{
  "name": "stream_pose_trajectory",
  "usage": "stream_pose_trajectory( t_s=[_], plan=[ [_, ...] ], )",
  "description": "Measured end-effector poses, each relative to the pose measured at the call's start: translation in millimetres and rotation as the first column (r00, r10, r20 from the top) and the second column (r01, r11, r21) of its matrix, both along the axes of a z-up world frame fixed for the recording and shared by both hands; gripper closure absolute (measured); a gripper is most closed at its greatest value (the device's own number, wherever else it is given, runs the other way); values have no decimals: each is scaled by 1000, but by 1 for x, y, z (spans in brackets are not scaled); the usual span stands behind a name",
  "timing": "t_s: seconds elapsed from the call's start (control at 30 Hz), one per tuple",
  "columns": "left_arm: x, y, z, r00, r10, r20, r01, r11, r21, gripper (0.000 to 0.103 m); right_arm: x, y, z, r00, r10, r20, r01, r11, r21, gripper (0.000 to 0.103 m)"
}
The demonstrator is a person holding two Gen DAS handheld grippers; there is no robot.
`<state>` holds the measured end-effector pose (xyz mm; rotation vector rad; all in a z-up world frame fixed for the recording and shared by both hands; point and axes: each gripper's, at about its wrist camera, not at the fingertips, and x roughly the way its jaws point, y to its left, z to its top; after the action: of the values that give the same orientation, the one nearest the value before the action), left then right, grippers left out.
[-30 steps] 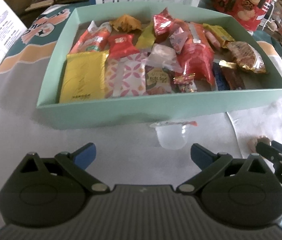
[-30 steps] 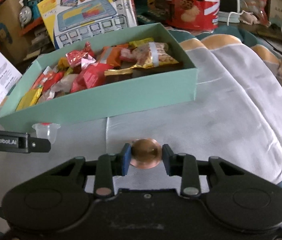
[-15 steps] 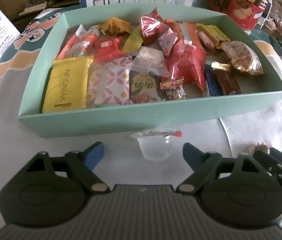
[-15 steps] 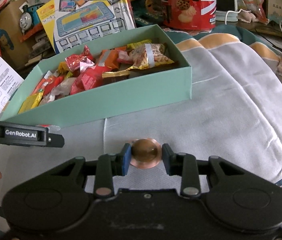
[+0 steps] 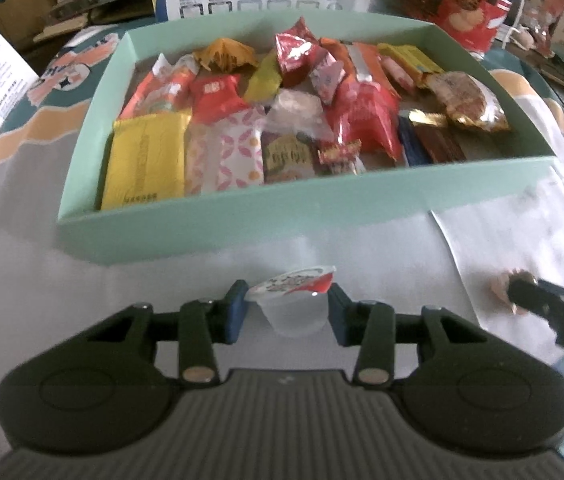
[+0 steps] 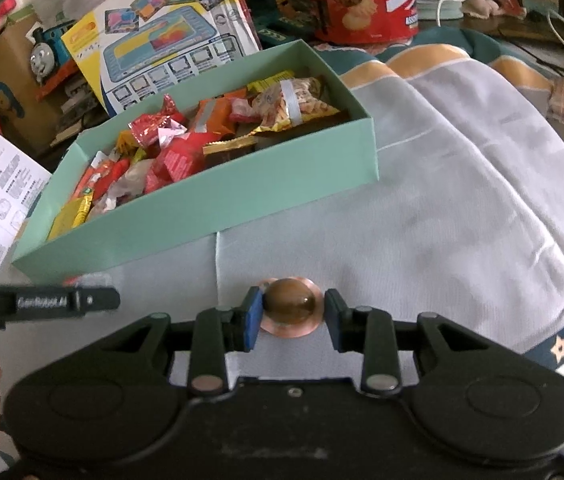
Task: Organize snacks
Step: 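Drop jelly cup into green box with left tool while right drops round chocolate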
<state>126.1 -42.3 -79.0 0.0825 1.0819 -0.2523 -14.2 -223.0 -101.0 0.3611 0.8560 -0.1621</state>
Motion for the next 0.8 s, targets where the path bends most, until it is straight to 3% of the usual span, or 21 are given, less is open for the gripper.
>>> stream_pose_trajectory(
  t_s=[0.23,0.37,0.6,0.8],
  plan=[
    [-16,13,15,1000,-10,0,10,1000,-29,62,-8,2,14,999,-8,33,8,1000,10,71],
    [-13,9,38,999,-18,50,21,998,-61,61,-5,-2,31,997,-13,72,13,1000,9,71],
    [21,-19,82,984,-58,168,74,993,-88,61,20,-22,65,987,-40,156,37,999,19,70],
    [61,-51,77,988,-74,136,89,990,-112,61,56,-41,71,988,-49,149,43,998,42,70]
  ],
)
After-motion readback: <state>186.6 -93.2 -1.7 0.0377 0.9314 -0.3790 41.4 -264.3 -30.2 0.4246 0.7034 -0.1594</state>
